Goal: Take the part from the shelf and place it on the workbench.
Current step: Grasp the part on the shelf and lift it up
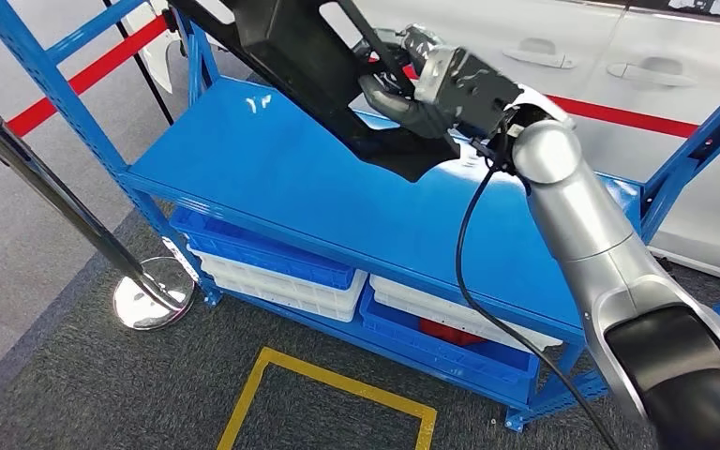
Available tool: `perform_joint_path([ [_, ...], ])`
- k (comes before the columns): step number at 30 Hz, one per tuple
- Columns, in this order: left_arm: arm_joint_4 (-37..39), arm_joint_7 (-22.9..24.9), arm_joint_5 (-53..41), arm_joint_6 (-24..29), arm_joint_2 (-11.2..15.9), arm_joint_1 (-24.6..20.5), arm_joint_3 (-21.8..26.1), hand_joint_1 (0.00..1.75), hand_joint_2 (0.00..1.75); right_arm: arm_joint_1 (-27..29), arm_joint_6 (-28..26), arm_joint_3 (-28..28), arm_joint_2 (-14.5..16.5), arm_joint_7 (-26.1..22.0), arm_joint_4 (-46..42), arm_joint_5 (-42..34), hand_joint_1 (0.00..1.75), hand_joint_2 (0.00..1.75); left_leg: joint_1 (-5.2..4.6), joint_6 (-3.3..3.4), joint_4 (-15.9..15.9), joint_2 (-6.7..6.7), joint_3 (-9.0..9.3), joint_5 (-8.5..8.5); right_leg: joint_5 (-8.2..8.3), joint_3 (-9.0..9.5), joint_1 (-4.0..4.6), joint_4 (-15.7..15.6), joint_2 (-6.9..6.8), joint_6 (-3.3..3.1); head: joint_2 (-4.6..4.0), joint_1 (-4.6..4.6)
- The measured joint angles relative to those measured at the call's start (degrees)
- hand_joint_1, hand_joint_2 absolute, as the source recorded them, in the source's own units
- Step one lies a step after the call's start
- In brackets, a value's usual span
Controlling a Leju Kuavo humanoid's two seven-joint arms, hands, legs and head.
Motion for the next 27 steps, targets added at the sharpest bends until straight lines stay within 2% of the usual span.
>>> perform_joint_path([
  [3, 0.0, -0.7, 0.2, 0.7, 0.2, -0.1, 0.4, 0.0, 1.75, 0.3, 3.5, 0.2, -1.6, 2.5, -2.8, -12.0, 1.75, 1.75, 0.43, -1.04, 10.1, 0.0, -4.56, -4.81, 0.0, 0.22, 0.01, -0.1, 0.33, -0.45, 0.0, -0.01],
  [4, 0.0, -0.9, 0.2, 0.7, 0.3, -0.1, 0.5, 0.0, 1.75, 0.8, 4.1, 0.4, -2.1, 3.0, -3.7, -15.0, 1.75, 1.75, 0.56, -1.23, 12.4, 0.0, -5.71, -5.31, -0.01, 0.27, 0.02, -0.1, 0.54, -0.46, 0.0, -0.01],
  [5, 0.0, -1.1, 0.3, 0.8, 0.3, -0.1, 0.6, 0.0, 1.75, 1.4, 4.4, 0.7, -2.5, 3.1, -4.5, -17.2, 1.75, 1.75, 0.67, -1.32, 12.7, 0.0, -5.92, -4.73, -0.03, 0.32, 0.01, -0.1, 0.79, -0.44, 0.0, -0.01],
  [6, 0.0, -1.3, 0.5, 0.8, 0.4, -0.1, 0.7, 0.0, 1.75, 2.0, 4.5, 1.0, -2.8, 3.0, -5.4, -18.7, 1.75, 1.75, 0.78, -1.34, 10.9, -0.01, -5.11, -3.2, -0.07, 0.39, -0.03, -0.1, 1.09, -0.38, 0.0, -0.01],
  [7, 0.0, -1.4, 0.6, 0.9, 0.6, -0.1, 0.8, 0.0, 1.75, 2.6, 4.5, 1.3, -2.9, 2.9, -6.1, -19.8, 1.75, 1.75, 0.88, -1.3, 7.3, -0.1, -3.41, -1.07, -0.13, 0.45, -0.07, -0.1, 1.43, -0.29, 0.0, -0.01],
  [9, 0.0, -1.5, 1.0, 1.3, 0.7, -0.2, 0.9, 0.0, 1.75, 3.7, 4.5, 1.9, -3.1, 2.2, -7.3, -21.1, 1.75, 1.75, 0.93, -0.87, 0.3, -0.73, 0.02, 1.51, -0.2, 0.43, -0.01, 0.0, 2.15, 0.12, 0.0, -0.01],
  [10, 0.0, -1.6, 1.3, 1.5, 0.7, -0.1, 1.0, 0.0, 1.75, 4.6, 4.6, 2.1, -3.1, 1.7, -7.9, -21.4, 1.75, 1.75, 0.89, -0.57, -1.7, -0.98, 0.99, 1.91, -0.15, 0.38, 0.03, 0.0, 2.44, 0.42, 0.0, -0.01],
  [12, 0.0, -2.1, 2.1, 1.6, 0.7, -0.1, 1.4, 0.0, 1.75, 7.9, 4.8, 2.8, -3.2, 0.2, -9.7, -21.3, 1.75, 1.75, 0.74, 0.16, -2.6, -1.06, 1.43, 1.81, 0.05, 0.42, 0.08, -0.3, 2.79, 1.08, -0.01, 0.0],
  [14, 0.0, -2.8, 2.8, 1.6, 0.7, -0.1, 1.9, 0.0, 1.75, 12.4, 4.7, 3.6, -3.2, -1.2, -12.2, -20.2, 1.75, 1.75, 0.92, 0.96, -3.2, -0.88, 1.74, 2.13, -0.43, 0.39, 0.01, 0.0, 2.65, 1.66, -0.01, 0.01],
  [16, 0.0, -3.5, 3.4, 1.8, 0.7, -0.2, 2.3, 0.0, 1.75, 15.7, 4.3, 4.6, -3.1, -1.7, -14.5, -19.3, 1.75, 1.75, 1.08, 1.64, -3.7, -0.64, 1.96, 2.41, -2.91, -1.33, -0.07, 3.7, 2.34, 1.87, -0.01, 0.01],
  [18, 0.0, -3.9, 4.1, 2.6, 0.7, -0.3, 2.7, 0.0, 1.75, 17.5, 3.7, 5.4, -2.9, -1.6, -15.9, -19.5, 1.75, 1.75, 0.94, 1.91, -3.7, -0.31, 1.95, 2.39, -6.37, -4.89, -0.08, 11.2, 2.21, 1.88, -0.01, 0.01],
  [19, 0.0, -4.0, 4.3, 3.2, 0.7, -0.3, 2.9, 0.0, 1.75, 18.2, 3.4, 5.6, -2.8, -1.4, -16.4, -19.9, 1.75, 1.75, 0.88, 1.95, -3.7, -0.18, 1.95, 2.35, -7.26, -6.37, -0.09, 14.2, 2.19, 1.9, -0.01, 0.01],
  [20, 0.0, -4.0, 4.4, 3.9, 0.7, -0.2, 3.2, 0.0, 1.75, 18.9, 3.2, 5.8, -2.8, -1.1, -16.7, -20.5, 1.75, 1.75, 0.85, 1.96, -3.6, -0.09, 1.95, 2.3, -7.12, -7.03, -0.11, 15.5, 2.16, 1.91, 0.0, 0.01],
  [21, 0.0, -4.0, 4.4, 4.7, 0.7, -0.2, 3.4, 0.0, 1.75, 19.3, 3.1, 5.9, -2.8, -0.9, -17.0, -21.1, 1.75, 1.75, 0.85, 1.92, -3.5, -0.03, 1.96, 2.24, -5.95, -6.59, -0.12, 14.5, 2.1, 1.87, 0.0, 0.0],
  [23, 0.0, -3.7, 4.5, 6.1, 0.7, -0.3, 3.6, 0.0, 1.75, 19.5, 3.0, 6.0, -2.8, -0.6, -17.4, -22.3, 1.75, 1.75, 0.82, 1.65, -3.1, 0.05, 1.97, 2.0, -2.3, -3.21, -0.11, 7.6, 1.57, 1.64, 0.0, -0.01],
  [24, 0.0, -3.6, 4.6, 6.8, 0.7, -0.3, 3.7, 0.0, 1.75, 19.4, 2.9, 6.0, -2.8, -0.6, -17.6, -22.8, 1.75, 1.75, 0.67, 1.4, -2.9, 0.09, 1.9, 1.82, -1.1, -1.49, 0.03, 4.1, 1.18, 1.47, 0.0, -0.01],
  [25, 0.0, -3.6, 4.8, 7.4, 0.7, -0.3, 3.8, 0.0, 1.75, 19.5, 2.8, 6.0, -2.8, -0.7, -17.7, -23.2, 1.75, 1.75, 0.54, 1.12, -2.7, 0.16, 1.82, 1.71, -0.48, -0.34, 0.14, 1.7, 0.89, 1.27, 0.0, -0.01],
  [27, 0.0, -3.9, 5.3, 8.2, 0.7, -0.4, 4.1, 0.0, 1.75, 20.1, 2.6, 6.0, -2.9, -1.1, -17.9, -23.6, 1.75, 1.75, 0.3, 0.58, -2.6, 0.34, 1.73, 1.64, -0.51, 0.11, 0.38, 0.5, 0.87, 0.83, 0.0, -0.01],
])
